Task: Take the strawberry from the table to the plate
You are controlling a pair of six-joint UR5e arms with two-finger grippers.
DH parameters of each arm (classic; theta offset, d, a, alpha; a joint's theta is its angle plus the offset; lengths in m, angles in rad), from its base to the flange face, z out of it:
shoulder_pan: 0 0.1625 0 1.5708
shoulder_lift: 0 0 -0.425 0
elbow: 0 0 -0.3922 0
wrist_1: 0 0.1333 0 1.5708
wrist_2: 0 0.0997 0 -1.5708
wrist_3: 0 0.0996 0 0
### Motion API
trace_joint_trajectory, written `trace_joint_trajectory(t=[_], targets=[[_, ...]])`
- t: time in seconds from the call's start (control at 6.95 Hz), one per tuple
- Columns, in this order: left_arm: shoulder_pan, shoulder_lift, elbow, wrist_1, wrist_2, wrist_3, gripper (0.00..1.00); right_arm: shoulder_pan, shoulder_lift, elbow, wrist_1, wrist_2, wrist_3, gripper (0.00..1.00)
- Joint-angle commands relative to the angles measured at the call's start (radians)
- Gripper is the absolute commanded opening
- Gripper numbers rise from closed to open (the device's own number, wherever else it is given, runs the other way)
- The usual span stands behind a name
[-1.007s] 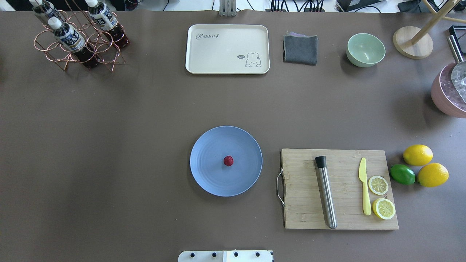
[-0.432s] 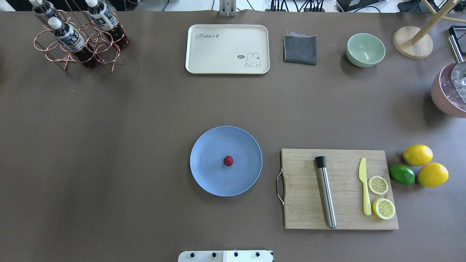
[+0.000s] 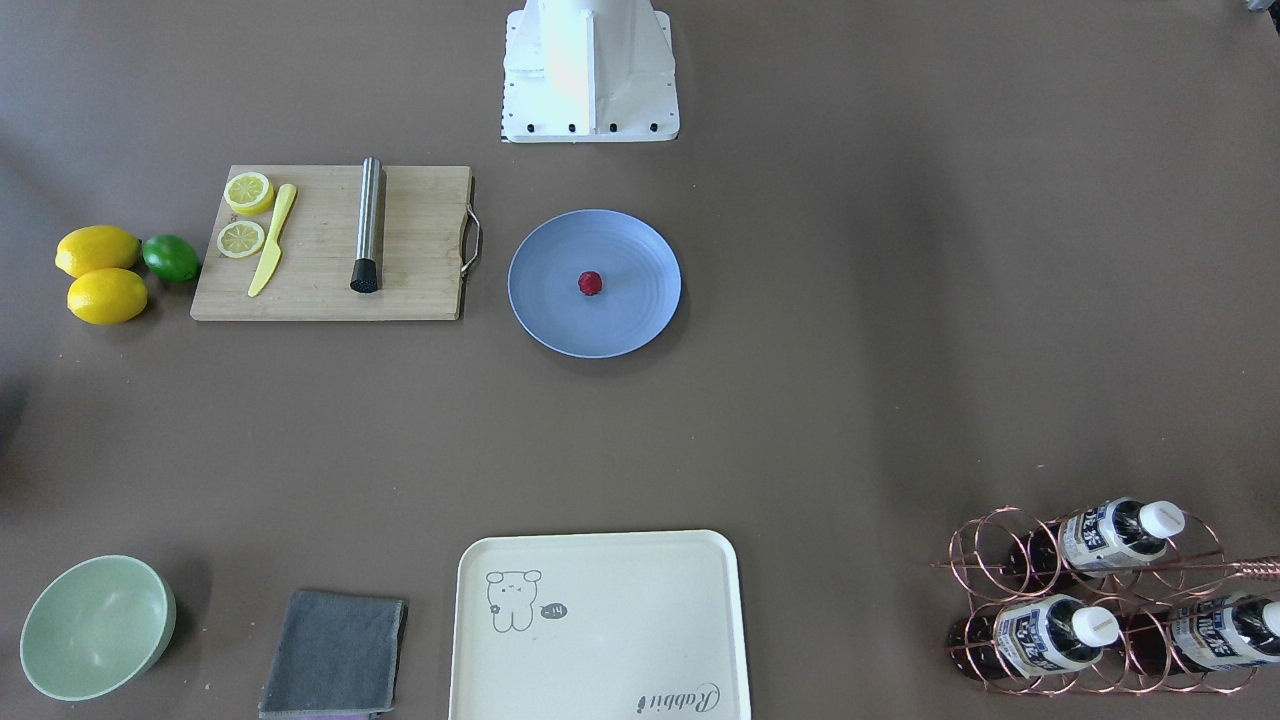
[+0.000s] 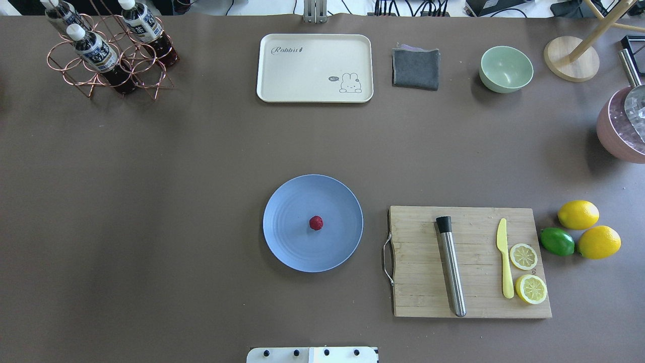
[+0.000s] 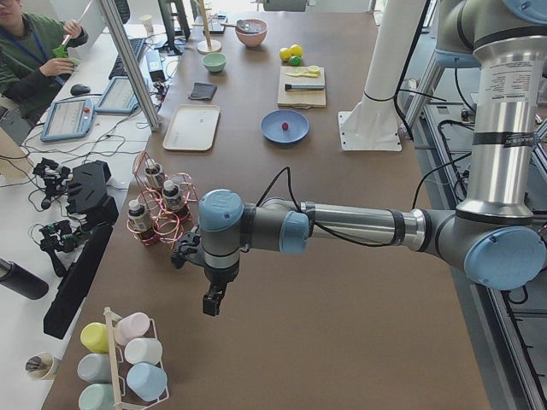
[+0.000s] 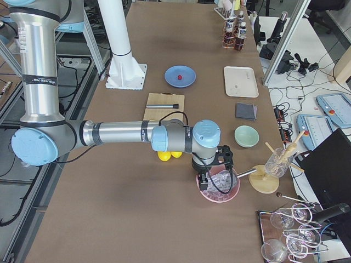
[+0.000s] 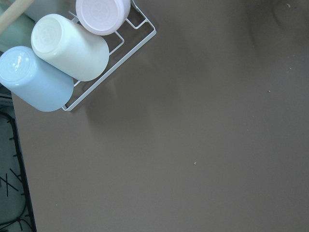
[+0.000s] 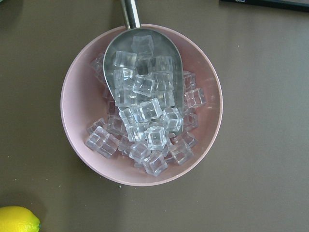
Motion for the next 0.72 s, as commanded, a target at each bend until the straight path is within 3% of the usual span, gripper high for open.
trace_joint_trajectory(t=[0.0, 0.58], targets=[[0.001, -0.003, 0.001, 0.002, 0.000, 0.000, 0.98, 0.000, 0.005, 0.001, 0.002, 0.001, 0.000, 1.00], [0.007, -0.003, -0.006, -0.006, 0.000, -0.005, 0.98, 0.002, 0.005, 0.001, 0.002, 0.001, 0.000, 1.00]])
